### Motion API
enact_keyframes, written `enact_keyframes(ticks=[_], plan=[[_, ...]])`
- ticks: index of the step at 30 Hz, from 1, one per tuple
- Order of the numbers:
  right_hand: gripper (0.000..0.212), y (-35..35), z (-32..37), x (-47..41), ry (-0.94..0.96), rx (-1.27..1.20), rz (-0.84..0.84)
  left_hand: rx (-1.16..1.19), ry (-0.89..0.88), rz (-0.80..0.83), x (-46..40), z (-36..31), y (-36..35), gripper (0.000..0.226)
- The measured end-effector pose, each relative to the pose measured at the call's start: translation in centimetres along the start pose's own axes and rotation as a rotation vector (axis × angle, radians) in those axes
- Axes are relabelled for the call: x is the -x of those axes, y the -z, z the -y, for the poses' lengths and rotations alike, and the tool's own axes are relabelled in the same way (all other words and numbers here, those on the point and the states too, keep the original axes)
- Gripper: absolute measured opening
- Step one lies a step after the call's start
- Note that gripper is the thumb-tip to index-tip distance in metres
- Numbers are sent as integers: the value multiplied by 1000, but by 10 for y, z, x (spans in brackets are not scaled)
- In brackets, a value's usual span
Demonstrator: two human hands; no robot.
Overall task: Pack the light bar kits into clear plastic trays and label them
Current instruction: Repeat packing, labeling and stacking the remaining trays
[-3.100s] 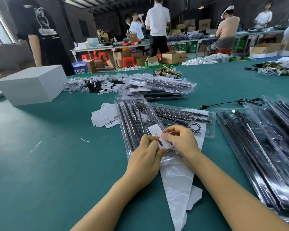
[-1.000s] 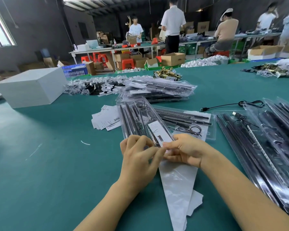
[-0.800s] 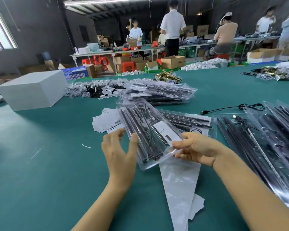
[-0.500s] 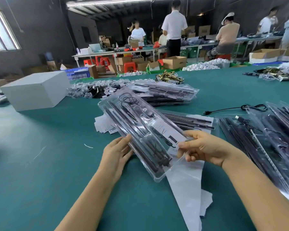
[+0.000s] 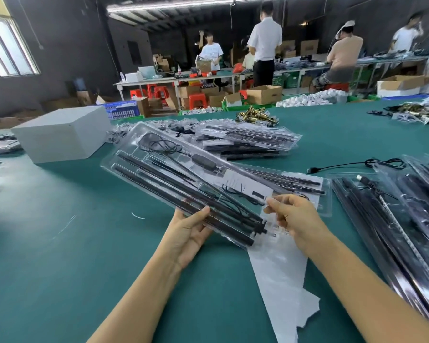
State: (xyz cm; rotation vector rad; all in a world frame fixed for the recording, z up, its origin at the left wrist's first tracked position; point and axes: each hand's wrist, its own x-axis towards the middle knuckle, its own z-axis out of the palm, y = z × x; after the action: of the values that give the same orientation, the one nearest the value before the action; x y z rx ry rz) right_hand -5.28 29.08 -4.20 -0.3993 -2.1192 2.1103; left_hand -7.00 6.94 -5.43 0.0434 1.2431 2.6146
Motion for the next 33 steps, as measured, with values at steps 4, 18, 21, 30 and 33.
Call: enact_keyframes(ticks=[4,18,21,30,33], plan=[[10,-8,-1,0,-39,-179,-35,21,-51,-8,0,3,-1,50],[17,-18,1,4,-81,-384,-146,16,-126,5,2,7,-6,44],[17,-18,0,3,-76,-373,-154,14,-128,6,3,7,-7,44],[17,-17,0,1,-69,-354,-162,30,-112,-11,4,8,-8,50],[16,-18,-1,1,-65,-358,-145,32,-112,-24,2,8,-5,50]])
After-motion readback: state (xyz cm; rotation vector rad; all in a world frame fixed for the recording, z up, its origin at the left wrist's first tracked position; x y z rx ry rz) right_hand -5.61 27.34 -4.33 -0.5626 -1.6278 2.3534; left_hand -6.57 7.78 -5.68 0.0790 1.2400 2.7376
